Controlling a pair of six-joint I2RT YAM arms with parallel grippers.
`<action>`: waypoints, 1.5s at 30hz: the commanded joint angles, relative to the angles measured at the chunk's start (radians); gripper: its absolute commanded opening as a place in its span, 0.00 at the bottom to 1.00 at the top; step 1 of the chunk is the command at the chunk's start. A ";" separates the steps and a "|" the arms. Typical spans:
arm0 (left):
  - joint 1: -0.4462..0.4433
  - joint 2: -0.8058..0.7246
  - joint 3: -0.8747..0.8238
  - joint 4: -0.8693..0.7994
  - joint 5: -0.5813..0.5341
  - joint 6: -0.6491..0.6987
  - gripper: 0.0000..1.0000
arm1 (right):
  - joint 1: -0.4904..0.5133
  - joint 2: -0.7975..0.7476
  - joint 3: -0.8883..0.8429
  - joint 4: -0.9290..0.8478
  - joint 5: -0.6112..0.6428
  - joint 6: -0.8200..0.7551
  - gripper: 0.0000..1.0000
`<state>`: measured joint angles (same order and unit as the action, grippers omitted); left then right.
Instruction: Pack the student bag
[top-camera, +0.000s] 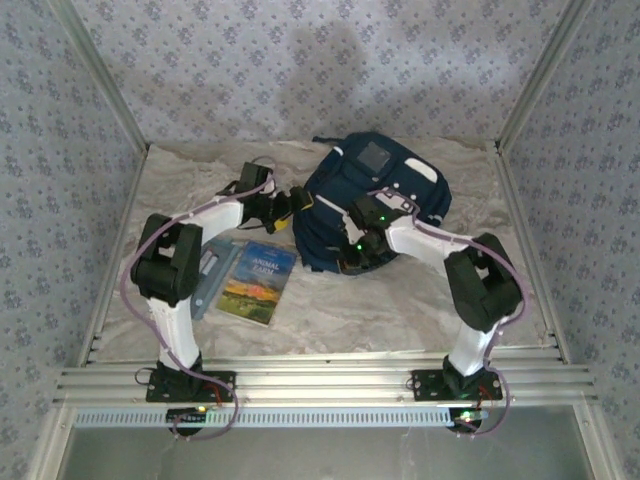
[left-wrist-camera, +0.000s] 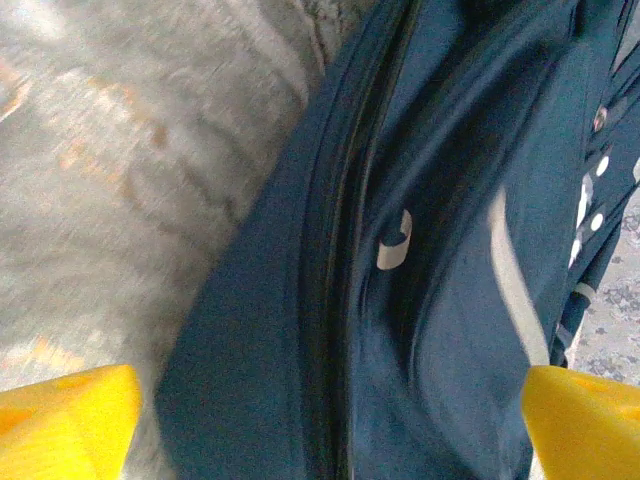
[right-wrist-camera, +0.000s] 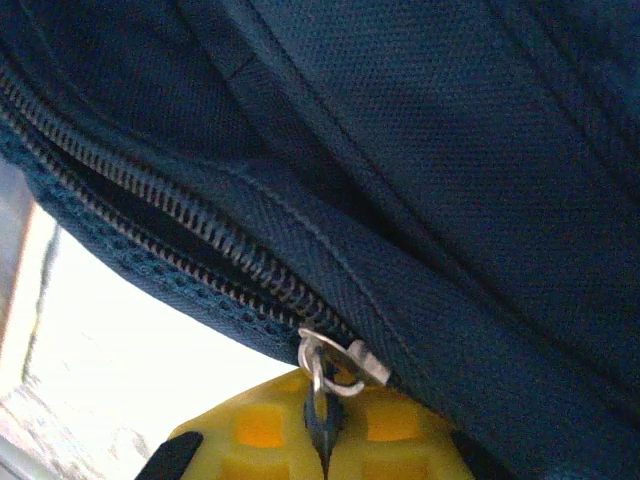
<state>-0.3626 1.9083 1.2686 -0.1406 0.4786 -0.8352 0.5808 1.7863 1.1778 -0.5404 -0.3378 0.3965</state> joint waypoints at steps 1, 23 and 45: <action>0.003 -0.163 -0.113 0.033 0.007 -0.033 0.99 | 0.006 0.056 0.094 0.114 -0.046 0.068 0.00; -0.078 -0.081 -0.229 0.354 -0.069 -0.367 0.87 | -0.043 0.045 0.161 0.220 -0.294 0.156 0.00; 0.024 -0.127 -0.182 0.219 -0.121 -0.223 0.00 | -0.164 -0.036 -0.059 -0.009 -0.265 -0.023 0.00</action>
<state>-0.3851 1.8347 1.0561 0.1268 0.4046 -1.1236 0.4526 1.8057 1.1656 -0.4500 -0.6098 0.4160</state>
